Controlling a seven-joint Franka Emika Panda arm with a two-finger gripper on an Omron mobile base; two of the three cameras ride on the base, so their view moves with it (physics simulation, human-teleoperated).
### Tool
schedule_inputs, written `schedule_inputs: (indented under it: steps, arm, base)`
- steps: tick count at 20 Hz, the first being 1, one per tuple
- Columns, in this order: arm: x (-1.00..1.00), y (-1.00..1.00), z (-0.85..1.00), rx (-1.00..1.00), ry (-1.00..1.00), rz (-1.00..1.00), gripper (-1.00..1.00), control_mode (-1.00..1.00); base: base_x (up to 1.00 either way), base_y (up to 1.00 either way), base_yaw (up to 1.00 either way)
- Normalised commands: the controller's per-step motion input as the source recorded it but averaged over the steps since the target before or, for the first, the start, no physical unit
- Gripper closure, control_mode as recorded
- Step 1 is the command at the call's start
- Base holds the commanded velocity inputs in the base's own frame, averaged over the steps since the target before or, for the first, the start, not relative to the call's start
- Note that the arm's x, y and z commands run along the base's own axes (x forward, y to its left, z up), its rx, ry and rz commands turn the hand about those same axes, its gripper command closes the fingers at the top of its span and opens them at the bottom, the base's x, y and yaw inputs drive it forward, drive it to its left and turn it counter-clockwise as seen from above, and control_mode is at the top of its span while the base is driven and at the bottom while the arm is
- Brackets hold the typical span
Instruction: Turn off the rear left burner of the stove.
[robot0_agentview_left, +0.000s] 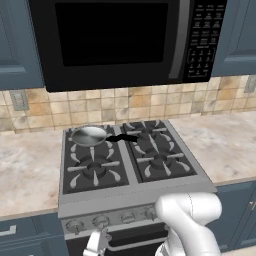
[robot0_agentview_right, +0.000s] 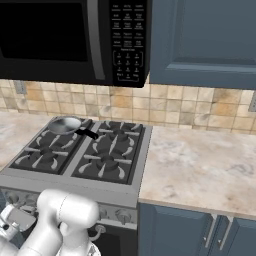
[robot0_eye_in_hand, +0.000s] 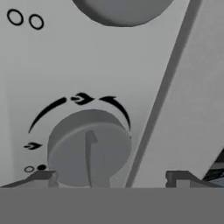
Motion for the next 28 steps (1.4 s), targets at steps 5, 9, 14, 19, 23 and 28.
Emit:
schedule_inputs:
  steps: [5, 9, 14, 19, 23, 28]
  arm:
    - [0.29, 0.0, 0.27, 0.18, 0.0, 0.02, -1.0, -1.0]
    - [0.43, 0.0, 0.3, 0.19, 0.0, 0.03, -1.0, -1.0]
    - [0.38, 0.0, 0.31, 0.21, 0.0, 0.03, -1.0, -1.0]
    - [0.32, 0.04, 0.38, 0.21, 0.01, 0.04, -1.0, -1.0]
    - [0.27, 0.04, 0.39, 0.24, 0.03, 0.07, -1.0, -1.0]
    - [0.22, 0.14, 0.37, 0.27, 0.01, 0.09, -1.0, -1.0]
  base:
    - [0.0, 0.0, 0.0]
    - [0.0, 0.0, 0.0]
    - [0.0, 0.0, 0.0]
    - [0.0, 0.0, 0.0]
    - [0.0, 0.0, 0.0]
    - [0.0, 0.0, 0.0]
